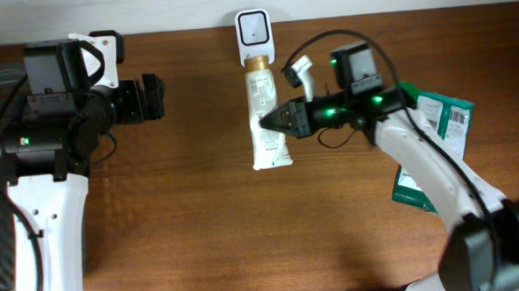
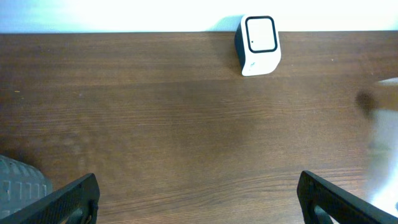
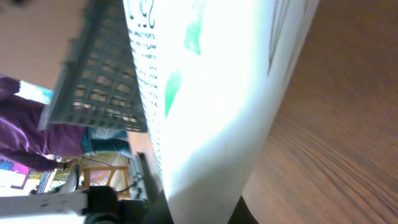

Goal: Scan the item barcode
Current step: 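Lift the white tube and raise it toward the scanner, then hold the tube up in front of the scanner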

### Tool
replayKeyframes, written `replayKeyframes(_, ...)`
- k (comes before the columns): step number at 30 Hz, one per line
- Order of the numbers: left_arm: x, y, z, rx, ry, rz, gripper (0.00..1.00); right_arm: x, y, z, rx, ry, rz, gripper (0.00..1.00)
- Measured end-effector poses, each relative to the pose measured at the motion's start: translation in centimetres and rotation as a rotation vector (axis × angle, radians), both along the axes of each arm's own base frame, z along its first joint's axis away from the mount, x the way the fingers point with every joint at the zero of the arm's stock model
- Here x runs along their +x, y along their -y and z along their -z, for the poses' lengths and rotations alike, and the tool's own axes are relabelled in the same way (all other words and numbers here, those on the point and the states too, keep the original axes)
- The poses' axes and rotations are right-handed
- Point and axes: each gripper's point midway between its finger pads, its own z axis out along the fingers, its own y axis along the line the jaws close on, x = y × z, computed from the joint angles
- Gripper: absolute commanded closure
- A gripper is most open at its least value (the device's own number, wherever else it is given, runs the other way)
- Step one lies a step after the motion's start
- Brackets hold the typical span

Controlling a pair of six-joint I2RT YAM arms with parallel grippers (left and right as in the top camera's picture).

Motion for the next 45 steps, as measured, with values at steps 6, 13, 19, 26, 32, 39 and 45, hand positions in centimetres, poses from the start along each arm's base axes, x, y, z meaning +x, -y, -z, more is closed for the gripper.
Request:
replayKeyframes(6,0.0,0.0,0.0,0.000,0.000,0.000,0.01,-1.9,0.7,-5.0,0.062,0.099,-0.015,0.96)
replayKeyframes(13,0.0,0.0,0.0,0.000,0.000,0.000,0.01,-2.4,1.0,-5.9,0.062,0.083,0.012,0.96)
replayKeyframes(19,0.0,0.0,0.0,0.000,0.000,0.000,0.01,-1.0,2.3,-5.5,-0.090,-0.008,0.141,0.96)
replayKeyframes(26,0.0,0.0,0.0,0.000,0.000,0.000,0.01,4.7,1.2,-9.1,-0.356,0.180,0.197,0.96)
replayKeyframes(32,0.0,0.0,0.0,0.000,0.000,0.000,0.01,12.4,-0.2,-4.5,-0.609,0.381,0.258,0.96)
replayKeyframes(39,0.0,0.0,0.0,0.000,0.000,0.000,0.01,21.1,2.4,3.0,-0.911,0.535,0.416,0.96)
replayKeyframes(45,0.0,0.0,0.0,0.000,0.000,0.000,0.01,26.3,4.2,7.4,-1.130,0.703,0.472,0.96)
